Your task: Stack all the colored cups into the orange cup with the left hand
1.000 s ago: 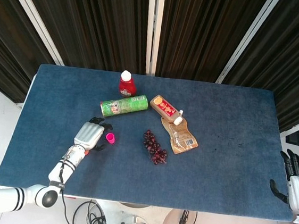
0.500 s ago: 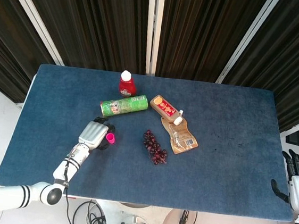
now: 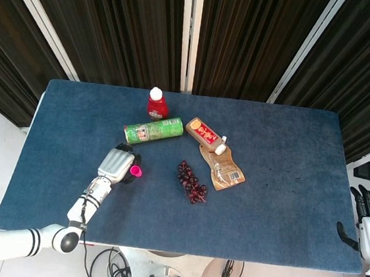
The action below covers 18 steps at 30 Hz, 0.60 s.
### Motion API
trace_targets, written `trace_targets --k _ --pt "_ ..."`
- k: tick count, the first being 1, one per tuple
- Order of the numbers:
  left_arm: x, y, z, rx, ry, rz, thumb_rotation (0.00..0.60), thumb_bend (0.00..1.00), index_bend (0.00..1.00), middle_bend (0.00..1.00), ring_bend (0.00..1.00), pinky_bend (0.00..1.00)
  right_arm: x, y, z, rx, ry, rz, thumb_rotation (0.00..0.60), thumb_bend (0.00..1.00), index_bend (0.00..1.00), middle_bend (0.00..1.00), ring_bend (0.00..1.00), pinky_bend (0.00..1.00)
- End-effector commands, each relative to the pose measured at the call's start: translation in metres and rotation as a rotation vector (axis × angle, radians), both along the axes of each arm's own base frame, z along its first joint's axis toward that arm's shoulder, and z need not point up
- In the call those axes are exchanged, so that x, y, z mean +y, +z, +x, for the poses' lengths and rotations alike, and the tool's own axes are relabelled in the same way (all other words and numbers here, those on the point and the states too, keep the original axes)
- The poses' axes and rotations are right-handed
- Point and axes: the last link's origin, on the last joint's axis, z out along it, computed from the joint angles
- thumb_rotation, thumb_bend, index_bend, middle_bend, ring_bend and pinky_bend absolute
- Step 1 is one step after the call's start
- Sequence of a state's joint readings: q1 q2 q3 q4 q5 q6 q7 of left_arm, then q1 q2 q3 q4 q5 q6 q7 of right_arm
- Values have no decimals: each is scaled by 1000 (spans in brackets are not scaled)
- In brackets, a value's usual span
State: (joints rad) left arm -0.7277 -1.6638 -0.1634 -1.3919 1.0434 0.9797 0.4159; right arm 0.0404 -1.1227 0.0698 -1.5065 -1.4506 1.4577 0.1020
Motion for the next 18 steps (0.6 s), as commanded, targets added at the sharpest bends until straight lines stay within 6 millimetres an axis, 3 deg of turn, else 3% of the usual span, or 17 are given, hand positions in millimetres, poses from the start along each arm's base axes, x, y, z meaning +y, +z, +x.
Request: trace_targets --k 1,6,11,18 --pt "-1 2 2 -10 -3 4 600 275 503 525 225 200 0 0 0 0 1 -1 600 300 0 0 0 0" --pt "-4 19 9 -55 -7 39 600 276 505 527 226 200 0 1 2 0 5 -3 600 301 0 0 0 0" --pt "-12 51 9 -82 3 91 600 273 513 532 227 200 0 2 3 1 10 -6 600 300 0 0 0 0" --pt "-36 98 -15 -62 106 98 600 273 516 535 227 203 1 3 4 2 15 -7 600 300 0 0 0 0"
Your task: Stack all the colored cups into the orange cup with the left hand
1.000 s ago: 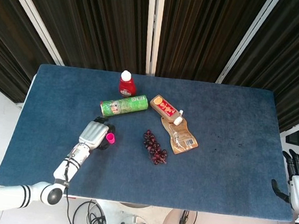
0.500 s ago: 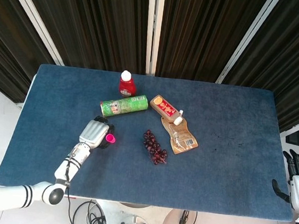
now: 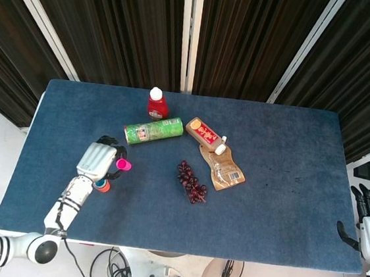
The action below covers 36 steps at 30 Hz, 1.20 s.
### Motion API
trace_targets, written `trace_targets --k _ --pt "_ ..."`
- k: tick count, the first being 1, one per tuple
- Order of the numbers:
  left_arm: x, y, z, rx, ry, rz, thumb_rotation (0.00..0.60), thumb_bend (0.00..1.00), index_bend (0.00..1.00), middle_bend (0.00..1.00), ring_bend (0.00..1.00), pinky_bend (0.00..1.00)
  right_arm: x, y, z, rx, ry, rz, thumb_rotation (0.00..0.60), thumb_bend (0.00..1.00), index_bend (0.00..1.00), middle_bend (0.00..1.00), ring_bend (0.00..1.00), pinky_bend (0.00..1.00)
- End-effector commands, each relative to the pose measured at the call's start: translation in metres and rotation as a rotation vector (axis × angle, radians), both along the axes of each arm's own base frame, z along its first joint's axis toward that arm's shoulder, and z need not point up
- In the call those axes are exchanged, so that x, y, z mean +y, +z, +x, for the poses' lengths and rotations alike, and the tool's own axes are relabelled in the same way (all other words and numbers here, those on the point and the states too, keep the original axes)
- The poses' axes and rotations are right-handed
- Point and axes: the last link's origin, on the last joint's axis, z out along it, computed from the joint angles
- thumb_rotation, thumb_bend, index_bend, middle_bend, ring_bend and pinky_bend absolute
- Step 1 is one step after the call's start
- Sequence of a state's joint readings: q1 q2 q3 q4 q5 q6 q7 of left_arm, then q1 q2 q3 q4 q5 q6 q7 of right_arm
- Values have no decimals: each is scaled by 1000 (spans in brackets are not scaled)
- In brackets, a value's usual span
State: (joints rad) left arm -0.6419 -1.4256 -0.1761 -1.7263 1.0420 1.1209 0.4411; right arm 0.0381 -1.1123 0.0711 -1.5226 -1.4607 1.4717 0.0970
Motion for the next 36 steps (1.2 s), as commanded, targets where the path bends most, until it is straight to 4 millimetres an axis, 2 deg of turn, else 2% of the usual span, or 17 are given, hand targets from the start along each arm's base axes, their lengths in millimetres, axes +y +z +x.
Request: trace_targets --k 1,4,8,29,33,36 --pt "-17 27 -21 16 92 -3 600 274 517 535 227 203 0 0 0 1 0 1 600 300 0 0 0 0" --pt "-29 34 -32 41 113 -17 600 274 520 537 233 200 0 -2 0 0 -2 10 600 301 0 0 0 0" --pt "-40 33 -41 48 131 -42 600 274 522 538 238 198 -1 -6 3 1 6 22 600 300 0 0 0 0" --pt "-44 25 -56 42 161 -59 600 271 517 538 238 186 -1 -9 6 16 4 29 600 301 0 0 0 0" --pt "-44 21 -59 43 163 -69 600 268 471 507 237 186 -1 -8 6 14 -3 30 600 301 0 0 0 0" --pt "-44 18 -60 41 170 -84 600 259 342 393 187 185 -1 -8 6 12 -5 27 600 301 0 0 0 0"
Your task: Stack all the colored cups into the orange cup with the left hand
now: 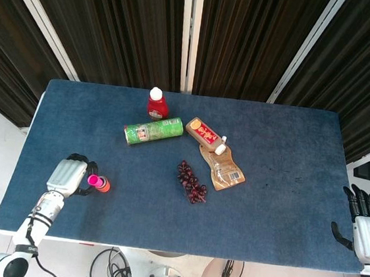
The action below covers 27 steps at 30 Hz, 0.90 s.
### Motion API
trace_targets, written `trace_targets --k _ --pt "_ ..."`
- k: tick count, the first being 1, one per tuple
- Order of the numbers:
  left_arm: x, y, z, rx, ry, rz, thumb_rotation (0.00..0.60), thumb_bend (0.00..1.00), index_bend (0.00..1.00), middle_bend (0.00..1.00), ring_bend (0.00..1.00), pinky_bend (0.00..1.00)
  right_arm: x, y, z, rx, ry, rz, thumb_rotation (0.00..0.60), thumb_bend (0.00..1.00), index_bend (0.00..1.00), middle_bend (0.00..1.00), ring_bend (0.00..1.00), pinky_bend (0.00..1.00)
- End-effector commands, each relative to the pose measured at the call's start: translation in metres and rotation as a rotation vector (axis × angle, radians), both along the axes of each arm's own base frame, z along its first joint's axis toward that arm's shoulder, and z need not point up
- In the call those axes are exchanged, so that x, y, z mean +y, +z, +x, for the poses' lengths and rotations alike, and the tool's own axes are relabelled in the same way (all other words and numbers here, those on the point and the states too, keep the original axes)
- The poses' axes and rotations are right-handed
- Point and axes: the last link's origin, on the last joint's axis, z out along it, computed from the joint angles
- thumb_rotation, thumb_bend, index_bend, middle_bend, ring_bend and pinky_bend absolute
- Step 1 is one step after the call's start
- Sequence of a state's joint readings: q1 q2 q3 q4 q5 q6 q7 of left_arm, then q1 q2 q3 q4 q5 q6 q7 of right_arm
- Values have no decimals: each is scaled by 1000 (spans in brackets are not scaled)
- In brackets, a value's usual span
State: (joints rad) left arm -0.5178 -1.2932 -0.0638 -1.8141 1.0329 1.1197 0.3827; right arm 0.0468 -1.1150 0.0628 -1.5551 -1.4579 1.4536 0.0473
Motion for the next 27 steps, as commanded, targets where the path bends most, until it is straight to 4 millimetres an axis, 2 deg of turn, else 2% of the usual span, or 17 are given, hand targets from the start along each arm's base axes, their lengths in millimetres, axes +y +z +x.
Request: trace_targets --k 1,5,10,12,14,16,21,24,27 --pt "0 -2 0 -9 6 -10 600 253 297 347 161 184 0 0 0 -2 -1 -3 600 301 0 0 0 0" --pt "0 2 3 -28 -12 18 600 229 179 214 92 176 0 1 -1 -3 -2 -6 600 301 0 0 0 0" --pt "-3 21 7 -42 -62 134 600 220 167 200 84 145 1 1 -1 4 6 -4 600 302 0 0 0 0" --pt "-9 32 0 -34 -101 224 600 211 166 191 74 132 2 0 -1 23 19 2 600 301 0 0 0 0" --pt "-18 40 -13 -3 -142 284 600 208 149 159 45 108 5 -1 -2 39 26 8 600 299 0 0 0 0" --pt "-30 48 -32 36 -182 305 600 207 80 85 7 49 7 -1 -3 49 30 12 600 294 0 0 0 0" --pt "-57 70 -81 136 -131 341 600 207 34 1 0 11 11 -2 -8 69 25 28 600 283 0 0 0 0" --pt "-67 81 -97 118 -79 363 600 207 34 0 0 4 12 -3 -7 81 54 29 600 279 0 0 0 0" --pt "-73 87 -104 107 -58 362 600 206 34 9 0 1 12 -4 -3 86 80 18 600 278 0 0 0 0"
